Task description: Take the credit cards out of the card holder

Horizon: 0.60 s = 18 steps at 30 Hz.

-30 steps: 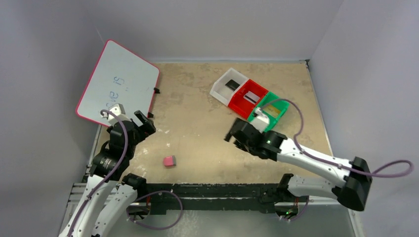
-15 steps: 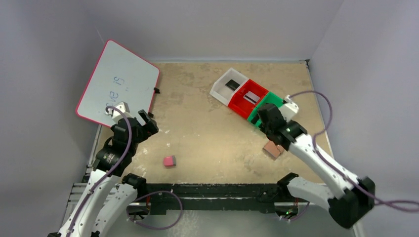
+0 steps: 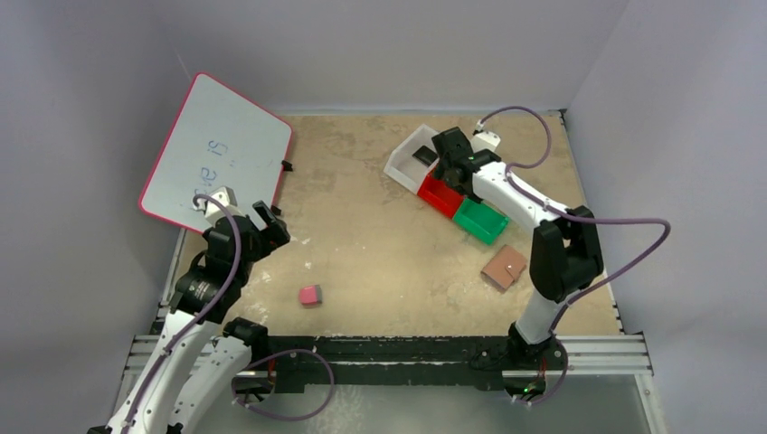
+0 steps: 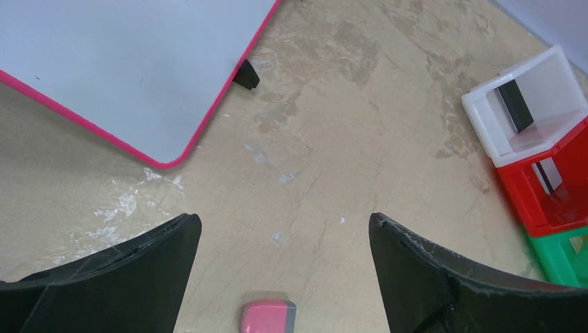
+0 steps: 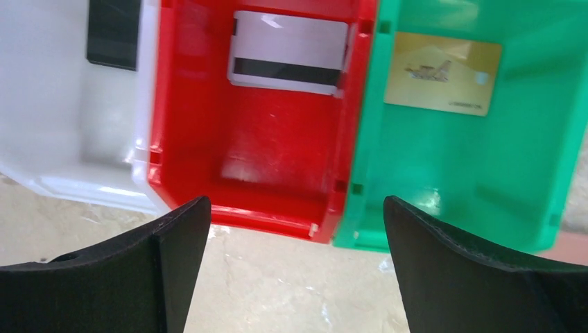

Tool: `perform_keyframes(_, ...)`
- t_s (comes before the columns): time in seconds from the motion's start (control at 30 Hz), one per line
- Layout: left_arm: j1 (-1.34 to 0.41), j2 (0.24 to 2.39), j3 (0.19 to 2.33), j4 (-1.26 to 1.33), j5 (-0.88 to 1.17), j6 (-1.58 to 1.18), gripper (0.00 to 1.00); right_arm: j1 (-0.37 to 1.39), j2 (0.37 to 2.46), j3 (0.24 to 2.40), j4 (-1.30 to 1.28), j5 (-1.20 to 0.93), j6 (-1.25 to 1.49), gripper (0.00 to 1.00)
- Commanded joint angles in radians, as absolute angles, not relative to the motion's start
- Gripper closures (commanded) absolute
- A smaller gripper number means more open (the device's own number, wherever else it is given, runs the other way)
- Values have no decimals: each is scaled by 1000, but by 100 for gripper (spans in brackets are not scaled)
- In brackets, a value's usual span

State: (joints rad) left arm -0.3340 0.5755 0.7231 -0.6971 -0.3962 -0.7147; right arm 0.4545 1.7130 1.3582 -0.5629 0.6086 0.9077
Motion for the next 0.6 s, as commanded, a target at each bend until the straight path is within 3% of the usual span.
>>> perform_keyframes(0.0,-332,593,726,-665,-401,-710,9,457,1758,1484,-525,592,845,6)
perform_keyframes(0.27,-331,585,729,-674,-422,-719,9,456,1934,1652,-525,558,808,8)
perform_keyframes(0.57,-332,562,730,-677,-424,-721,9,456,2038,1708,-493,545,765,18)
